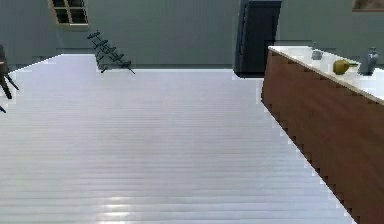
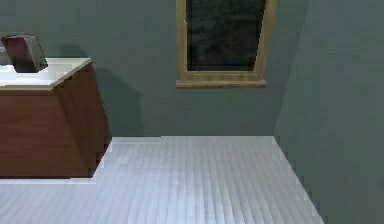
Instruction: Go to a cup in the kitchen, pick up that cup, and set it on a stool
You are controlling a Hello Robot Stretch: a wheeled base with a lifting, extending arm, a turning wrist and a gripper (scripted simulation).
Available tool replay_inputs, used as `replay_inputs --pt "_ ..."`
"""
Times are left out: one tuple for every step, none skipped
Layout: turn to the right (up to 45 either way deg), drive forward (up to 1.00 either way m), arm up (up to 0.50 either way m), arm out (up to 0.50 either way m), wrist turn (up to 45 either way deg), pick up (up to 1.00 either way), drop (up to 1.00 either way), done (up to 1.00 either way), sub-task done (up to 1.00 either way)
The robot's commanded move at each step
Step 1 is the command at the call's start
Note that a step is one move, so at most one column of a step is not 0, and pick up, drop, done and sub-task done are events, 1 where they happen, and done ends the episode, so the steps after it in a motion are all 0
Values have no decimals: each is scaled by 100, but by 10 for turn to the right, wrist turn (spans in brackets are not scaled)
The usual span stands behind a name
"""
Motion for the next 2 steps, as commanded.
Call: replay_inputs --pt "-450 0 0 0 0 0 0 0 0" --pt "0 25 0 0 0 0 0 0 0"
